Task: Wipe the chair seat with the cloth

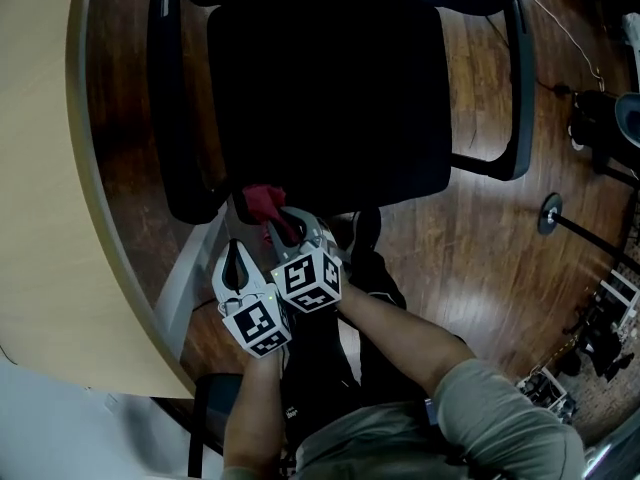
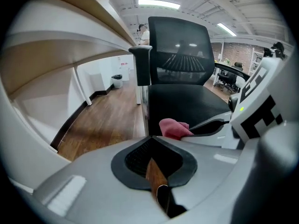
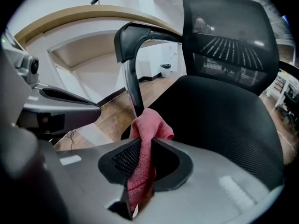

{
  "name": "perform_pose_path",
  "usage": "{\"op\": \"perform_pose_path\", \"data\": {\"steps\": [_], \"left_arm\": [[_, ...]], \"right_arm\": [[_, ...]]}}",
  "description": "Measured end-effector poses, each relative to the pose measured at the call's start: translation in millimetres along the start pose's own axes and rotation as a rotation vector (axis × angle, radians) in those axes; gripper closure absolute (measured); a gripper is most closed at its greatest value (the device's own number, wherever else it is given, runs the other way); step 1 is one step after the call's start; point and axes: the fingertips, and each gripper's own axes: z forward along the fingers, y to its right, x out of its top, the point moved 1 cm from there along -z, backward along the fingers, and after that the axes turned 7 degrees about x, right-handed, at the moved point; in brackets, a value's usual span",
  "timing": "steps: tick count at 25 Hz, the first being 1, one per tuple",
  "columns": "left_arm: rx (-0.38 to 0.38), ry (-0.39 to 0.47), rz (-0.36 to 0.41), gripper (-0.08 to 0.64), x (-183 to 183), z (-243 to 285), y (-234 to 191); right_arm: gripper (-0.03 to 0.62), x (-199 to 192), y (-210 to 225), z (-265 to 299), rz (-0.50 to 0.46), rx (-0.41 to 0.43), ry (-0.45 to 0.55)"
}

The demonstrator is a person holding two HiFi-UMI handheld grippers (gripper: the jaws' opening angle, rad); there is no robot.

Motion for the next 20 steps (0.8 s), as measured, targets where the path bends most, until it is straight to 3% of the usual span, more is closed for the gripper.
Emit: {"op": "perform_pose_path", "data": {"steps": [11,20], "left_arm": [[-0.125,0.057,0.096,0.555,33,-6,98],[-0.244,0.088,0.180,0.555,56,-16,224]], "right_arm": [[0.525,-37,85,-69,0.130,-0.163,0.022],[0.525,-94,214,-159,0.290,-0.372,0.035]]}}
